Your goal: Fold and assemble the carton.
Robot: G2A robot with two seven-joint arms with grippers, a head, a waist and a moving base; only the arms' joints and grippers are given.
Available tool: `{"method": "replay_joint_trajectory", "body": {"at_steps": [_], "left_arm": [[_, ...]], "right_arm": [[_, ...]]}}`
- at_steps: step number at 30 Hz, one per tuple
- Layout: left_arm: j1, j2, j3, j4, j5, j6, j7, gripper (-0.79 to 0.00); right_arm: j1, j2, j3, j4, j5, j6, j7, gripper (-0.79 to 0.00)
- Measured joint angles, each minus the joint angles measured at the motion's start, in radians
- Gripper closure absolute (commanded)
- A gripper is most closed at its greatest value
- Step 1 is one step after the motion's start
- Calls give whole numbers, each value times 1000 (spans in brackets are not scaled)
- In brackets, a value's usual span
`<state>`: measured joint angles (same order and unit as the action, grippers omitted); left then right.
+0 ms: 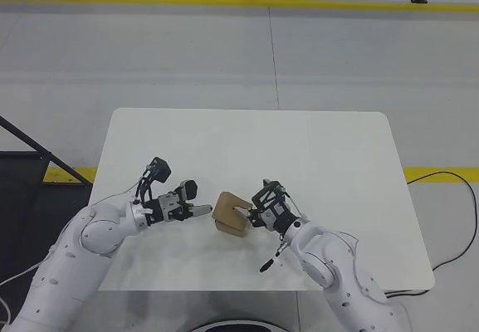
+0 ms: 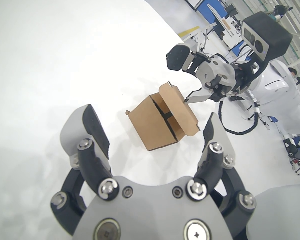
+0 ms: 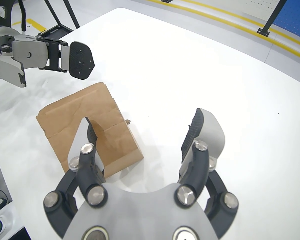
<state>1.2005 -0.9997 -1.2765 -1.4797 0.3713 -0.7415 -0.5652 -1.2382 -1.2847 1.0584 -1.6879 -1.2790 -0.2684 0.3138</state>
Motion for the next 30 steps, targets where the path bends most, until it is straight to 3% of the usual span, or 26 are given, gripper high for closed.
{"method": "replay_joint_trajectory", "body": {"at_steps": [5, 11, 18, 30], "left_arm": [[1, 0, -1, 0, 2, 2, 2, -785], [14, -6, -2, -9, 102, 118, 97, -785], [8, -12, 20, -2, 201, 179, 147, -785], [-11, -23, 58, 11, 263, 193, 187, -785]], "right_arm": [[-1, 0, -2, 0, -9, -3, 3, -717], [4, -2, -10, 6, -18, -3, 13, -705], [3, -2, -7, 6, -17, -7, 6, -708], [-5, -2, -3, 2, -19, -8, 3, -711]]}}
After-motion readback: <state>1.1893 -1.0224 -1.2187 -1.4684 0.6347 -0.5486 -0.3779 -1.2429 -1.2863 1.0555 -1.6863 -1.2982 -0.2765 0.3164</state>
